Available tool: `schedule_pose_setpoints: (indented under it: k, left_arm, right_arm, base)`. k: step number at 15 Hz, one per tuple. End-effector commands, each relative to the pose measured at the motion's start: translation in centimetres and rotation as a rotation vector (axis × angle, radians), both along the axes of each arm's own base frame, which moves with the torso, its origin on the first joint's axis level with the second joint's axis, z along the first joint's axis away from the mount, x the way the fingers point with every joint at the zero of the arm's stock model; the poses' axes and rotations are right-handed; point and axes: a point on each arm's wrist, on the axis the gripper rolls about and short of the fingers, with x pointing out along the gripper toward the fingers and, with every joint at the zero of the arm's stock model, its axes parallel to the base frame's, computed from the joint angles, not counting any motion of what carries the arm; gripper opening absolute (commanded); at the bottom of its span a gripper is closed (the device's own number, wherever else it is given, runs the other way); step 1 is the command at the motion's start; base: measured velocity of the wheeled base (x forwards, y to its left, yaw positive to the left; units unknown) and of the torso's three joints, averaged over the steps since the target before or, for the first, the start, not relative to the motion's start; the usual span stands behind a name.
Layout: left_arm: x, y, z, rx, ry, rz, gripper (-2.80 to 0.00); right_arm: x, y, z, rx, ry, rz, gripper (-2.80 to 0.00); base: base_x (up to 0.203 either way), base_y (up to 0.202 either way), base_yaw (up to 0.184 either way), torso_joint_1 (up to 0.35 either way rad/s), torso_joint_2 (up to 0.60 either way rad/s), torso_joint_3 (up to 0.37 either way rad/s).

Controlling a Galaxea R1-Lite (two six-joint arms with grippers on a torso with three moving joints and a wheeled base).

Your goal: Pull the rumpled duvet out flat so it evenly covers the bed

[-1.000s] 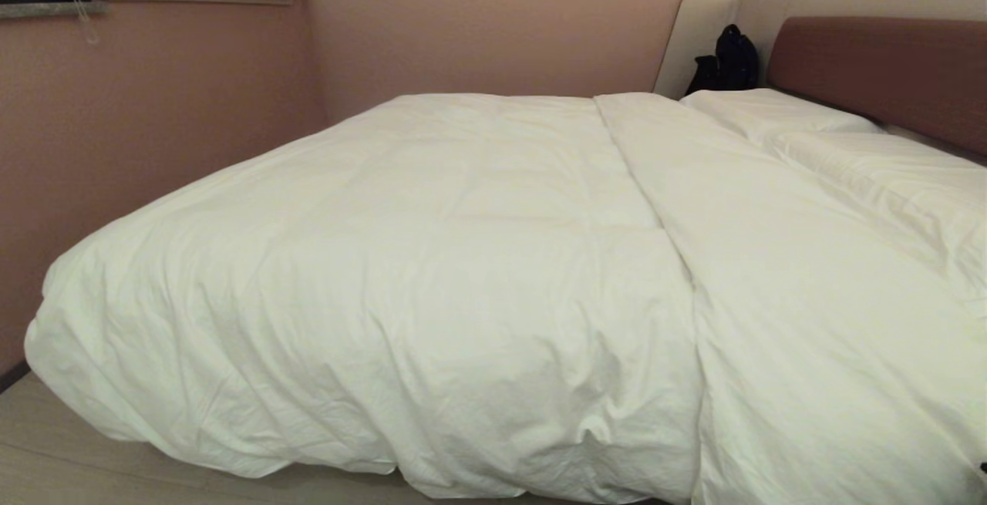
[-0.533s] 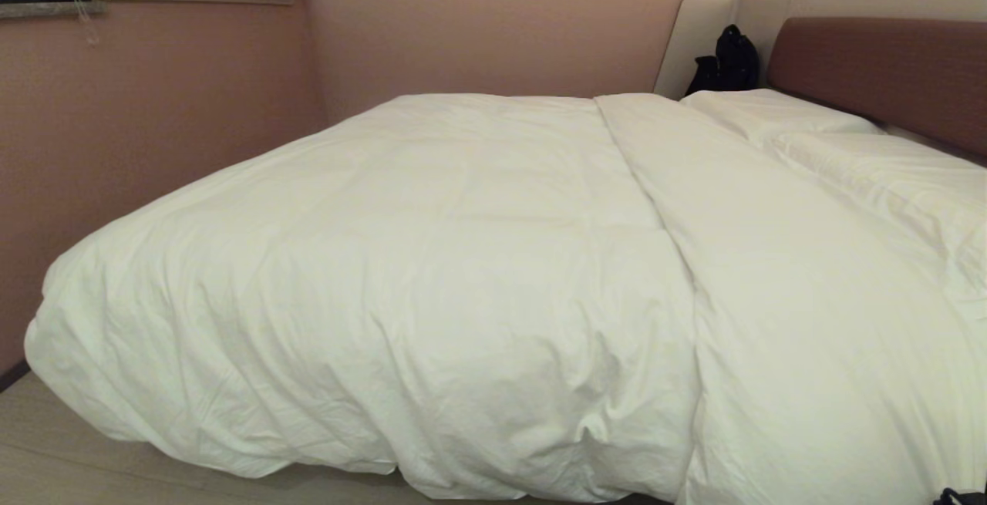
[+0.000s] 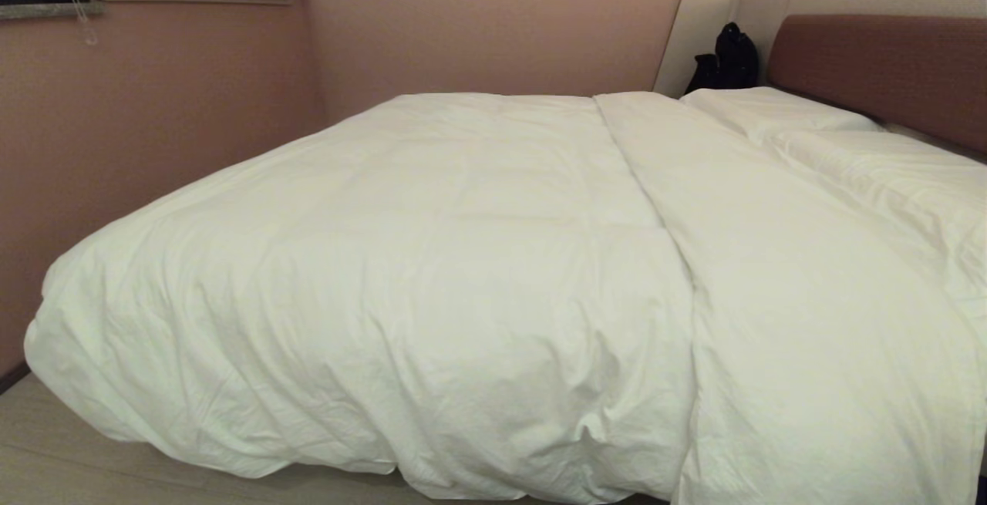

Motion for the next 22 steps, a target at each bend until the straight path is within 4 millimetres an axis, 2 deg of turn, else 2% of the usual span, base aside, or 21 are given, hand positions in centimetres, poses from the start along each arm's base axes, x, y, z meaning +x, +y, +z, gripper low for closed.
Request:
schedule_pose_setpoints:
  k: [1,8,18,22]
  left_arm:
    - [0.0,0.0,0.0,-0.001,-0.001,-0.001,-2.80]
    - [0.0,0.0,0.0,-0.001,-0.002,0.000,-2.80]
    - [0.0,0.0,0.0,-0.001,-0.001,-0.001,-2.80]
    - [0.0,0.0,0.0,-0.001,-0.001,-0.001,-2.80]
  right_arm:
    - [1.2,-1.4,1.3,-0.187,-0.155,0.004,-2.80]
    - [0.9,-1.0,3.2,-0.195,-0.207,0.023,-2.80]
    - [1.5,-1.4,10.2,-0.425,-0.441,0.018,-2.80]
    - [2.0,-1.8,15.8,-0.647,-0.628,0.016,-2.80]
  base:
    - [0.000,0.000,0.000,0.000,0.00,0.000]
    - [0.000,0.000,0.000,0.000,0.00,0.000]
    - [0.000,0.000,0.000,0.000,0.00,0.000]
    - [0.000,0.000,0.000,0.000,0.00,0.000]
